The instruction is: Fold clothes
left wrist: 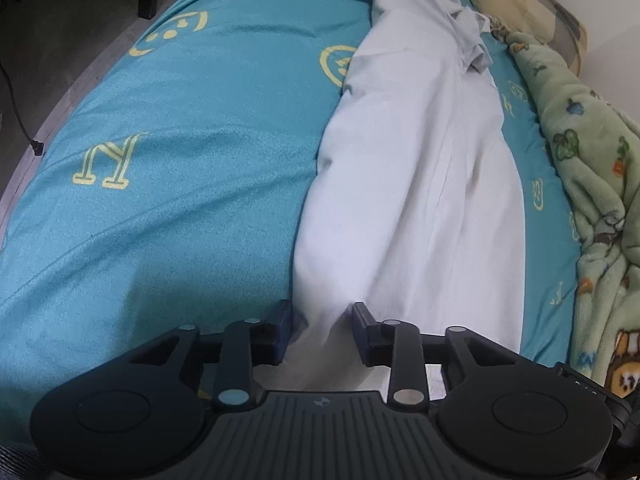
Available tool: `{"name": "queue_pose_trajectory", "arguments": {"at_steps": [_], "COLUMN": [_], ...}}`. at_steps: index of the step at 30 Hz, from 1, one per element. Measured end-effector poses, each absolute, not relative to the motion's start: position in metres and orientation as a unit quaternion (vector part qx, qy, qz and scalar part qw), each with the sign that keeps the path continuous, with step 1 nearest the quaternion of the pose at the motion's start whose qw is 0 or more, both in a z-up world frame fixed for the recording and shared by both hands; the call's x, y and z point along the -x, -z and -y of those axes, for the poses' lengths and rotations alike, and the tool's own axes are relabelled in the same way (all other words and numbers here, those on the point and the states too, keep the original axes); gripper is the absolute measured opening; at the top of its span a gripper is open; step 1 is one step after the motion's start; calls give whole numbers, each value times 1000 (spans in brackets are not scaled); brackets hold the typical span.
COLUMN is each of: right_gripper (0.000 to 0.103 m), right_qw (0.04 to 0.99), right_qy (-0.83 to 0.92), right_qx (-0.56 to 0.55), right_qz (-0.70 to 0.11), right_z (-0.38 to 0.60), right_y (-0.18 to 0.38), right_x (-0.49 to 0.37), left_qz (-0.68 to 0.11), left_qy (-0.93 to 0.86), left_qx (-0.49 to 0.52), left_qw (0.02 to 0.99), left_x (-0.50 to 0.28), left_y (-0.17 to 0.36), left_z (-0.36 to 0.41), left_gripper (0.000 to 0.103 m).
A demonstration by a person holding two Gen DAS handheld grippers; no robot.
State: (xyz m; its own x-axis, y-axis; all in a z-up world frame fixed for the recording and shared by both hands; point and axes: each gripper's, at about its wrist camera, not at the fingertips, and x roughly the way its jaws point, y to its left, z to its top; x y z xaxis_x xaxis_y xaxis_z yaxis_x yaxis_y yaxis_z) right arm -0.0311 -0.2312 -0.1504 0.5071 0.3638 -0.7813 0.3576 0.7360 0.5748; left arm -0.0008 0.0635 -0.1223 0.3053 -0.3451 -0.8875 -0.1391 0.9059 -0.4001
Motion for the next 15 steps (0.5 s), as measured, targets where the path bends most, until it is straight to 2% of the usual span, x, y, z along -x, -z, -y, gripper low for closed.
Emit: {"name": "queue_pose_trajectory", "arguments": {"at_steps": [2, 3, 4, 5, 6, 7, 8, 11, 15], "right_gripper": [36, 29, 16, 15, 12, 11, 10, 10, 9], "right_qw": [795, 797, 797, 798, 799, 800, 801, 804, 827], "right_qy": [-7, -9, -11, -12, -13, -15, -18, -35, -51], "right_qx": [-343, -335, -330, -331, -337, -342, -353, -391, -397], "right_qz": [-500, -503, -505, -503, -498, -493, -484, -446, -395], "right_z": [225, 223, 222, 223, 225, 227, 230, 243, 258], "right_y": [149, 149, 148, 146, 144, 141, 136, 113, 66], "right_x": [32, 32, 32, 32, 32, 32, 33, 37, 42], "left_qz": [-589, -591, -593, -595, -599, -603, -605, -592, -535], "left_qy": [73, 75, 72, 69, 57, 43, 40, 38, 74], "left_qx": [194, 186, 179, 173, 169, 164, 178, 227, 301], "left_qw": [781, 782, 782, 782, 781, 779, 775, 772, 786], "left_x": [3, 5, 5, 4, 4, 2, 2, 3, 12], "left_y": [121, 120, 120, 119, 118, 117, 116, 102, 52], "left_z": [-59, -57, -55, -53, -53, -53, -56, -69, -88], "left_gripper": [48, 47, 45, 40, 33, 16, 3, 2, 1]}}
